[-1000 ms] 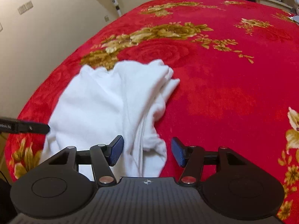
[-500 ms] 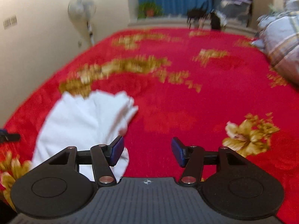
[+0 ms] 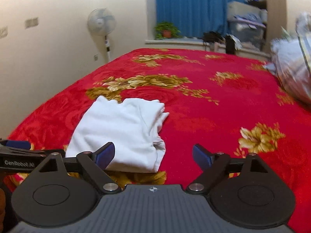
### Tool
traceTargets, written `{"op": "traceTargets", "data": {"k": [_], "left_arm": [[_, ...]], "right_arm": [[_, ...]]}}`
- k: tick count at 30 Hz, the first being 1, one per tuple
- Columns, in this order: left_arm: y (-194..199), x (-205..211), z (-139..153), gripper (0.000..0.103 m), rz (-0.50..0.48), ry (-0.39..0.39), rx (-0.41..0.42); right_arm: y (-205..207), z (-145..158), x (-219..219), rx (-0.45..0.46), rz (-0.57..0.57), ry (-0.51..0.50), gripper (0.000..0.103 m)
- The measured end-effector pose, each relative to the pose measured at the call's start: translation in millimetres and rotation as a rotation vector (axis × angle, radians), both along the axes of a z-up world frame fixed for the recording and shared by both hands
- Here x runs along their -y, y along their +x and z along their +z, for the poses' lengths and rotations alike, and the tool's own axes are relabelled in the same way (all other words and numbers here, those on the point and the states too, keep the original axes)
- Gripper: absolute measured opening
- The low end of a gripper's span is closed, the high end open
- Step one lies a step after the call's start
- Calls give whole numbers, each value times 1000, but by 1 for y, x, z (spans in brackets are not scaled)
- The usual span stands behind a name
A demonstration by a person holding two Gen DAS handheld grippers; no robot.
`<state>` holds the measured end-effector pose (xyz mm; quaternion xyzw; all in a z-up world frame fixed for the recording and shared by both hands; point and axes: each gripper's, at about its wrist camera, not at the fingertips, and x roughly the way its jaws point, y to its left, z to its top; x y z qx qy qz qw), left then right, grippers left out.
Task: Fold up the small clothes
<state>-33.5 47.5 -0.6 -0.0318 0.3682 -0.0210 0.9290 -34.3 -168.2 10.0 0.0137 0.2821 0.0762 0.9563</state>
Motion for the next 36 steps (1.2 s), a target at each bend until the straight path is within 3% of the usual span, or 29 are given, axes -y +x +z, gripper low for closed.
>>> {"op": "traceTargets", "data": {"k": [17, 36], "left_arm": [[19, -2, -16, 103, 33, 16, -18], [20, -4, -17, 103, 37, 13, -11]], "right_arm": [[31, -26, -24, -93, 12, -14, 89], [34, -28, -25, -92, 10, -24, 89]]}}
